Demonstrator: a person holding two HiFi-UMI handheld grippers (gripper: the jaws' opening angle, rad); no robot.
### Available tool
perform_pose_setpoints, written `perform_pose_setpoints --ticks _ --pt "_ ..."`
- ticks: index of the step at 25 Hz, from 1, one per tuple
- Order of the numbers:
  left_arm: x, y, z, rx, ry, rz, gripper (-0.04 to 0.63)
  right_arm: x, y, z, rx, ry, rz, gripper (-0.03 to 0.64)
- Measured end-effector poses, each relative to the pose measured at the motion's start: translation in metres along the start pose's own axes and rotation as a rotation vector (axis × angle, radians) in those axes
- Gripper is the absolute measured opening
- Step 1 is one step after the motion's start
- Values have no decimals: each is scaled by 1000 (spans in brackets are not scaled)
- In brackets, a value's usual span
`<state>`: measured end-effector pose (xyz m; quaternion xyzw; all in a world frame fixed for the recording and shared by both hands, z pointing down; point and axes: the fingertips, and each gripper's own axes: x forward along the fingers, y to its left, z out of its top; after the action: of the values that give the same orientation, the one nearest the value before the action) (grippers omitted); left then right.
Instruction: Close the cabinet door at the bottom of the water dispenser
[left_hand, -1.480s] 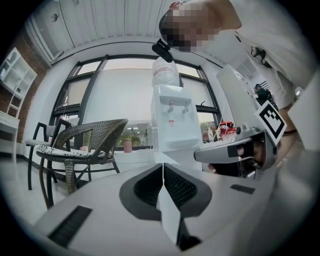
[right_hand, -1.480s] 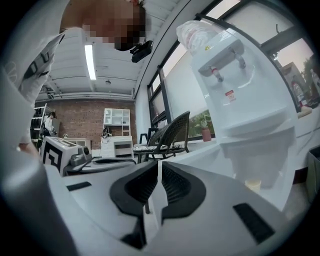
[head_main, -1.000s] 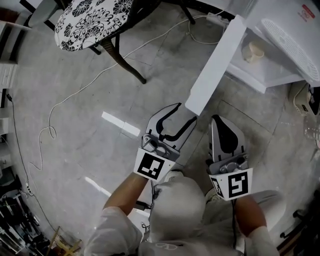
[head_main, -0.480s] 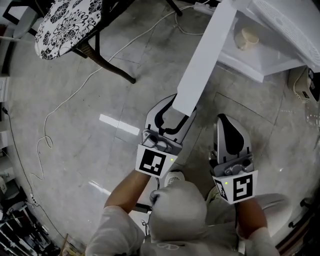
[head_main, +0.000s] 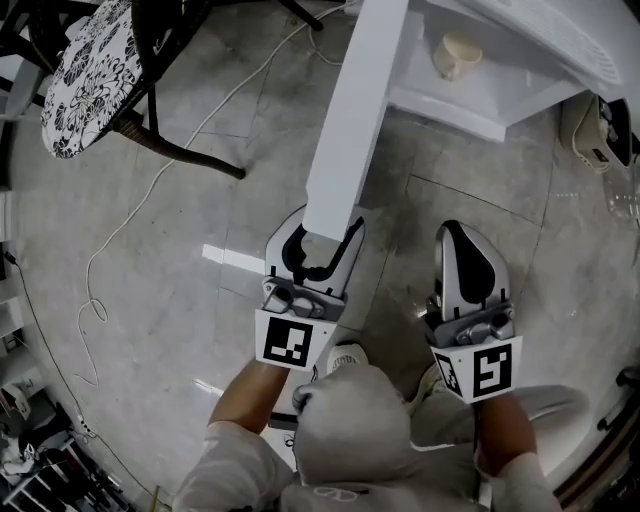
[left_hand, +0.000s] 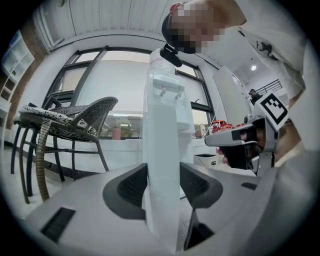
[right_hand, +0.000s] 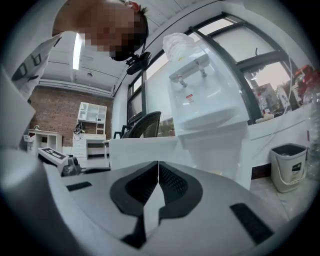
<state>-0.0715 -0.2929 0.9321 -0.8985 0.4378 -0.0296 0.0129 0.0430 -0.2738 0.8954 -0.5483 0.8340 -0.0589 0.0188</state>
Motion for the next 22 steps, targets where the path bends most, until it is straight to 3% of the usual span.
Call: perform_pose_setpoints --ticks 11,18,22 --pt "12 -53 3 66 -10 -102 202 -20 -47 13 13 -54 -107 14" --pt "19 -71 5 104 -41 -100 206 -38 -71 11 25 -64 -162 14" --pt "28 -90 8 140 -63 -150 173 -45 -79 7 27 -66 -178 14"
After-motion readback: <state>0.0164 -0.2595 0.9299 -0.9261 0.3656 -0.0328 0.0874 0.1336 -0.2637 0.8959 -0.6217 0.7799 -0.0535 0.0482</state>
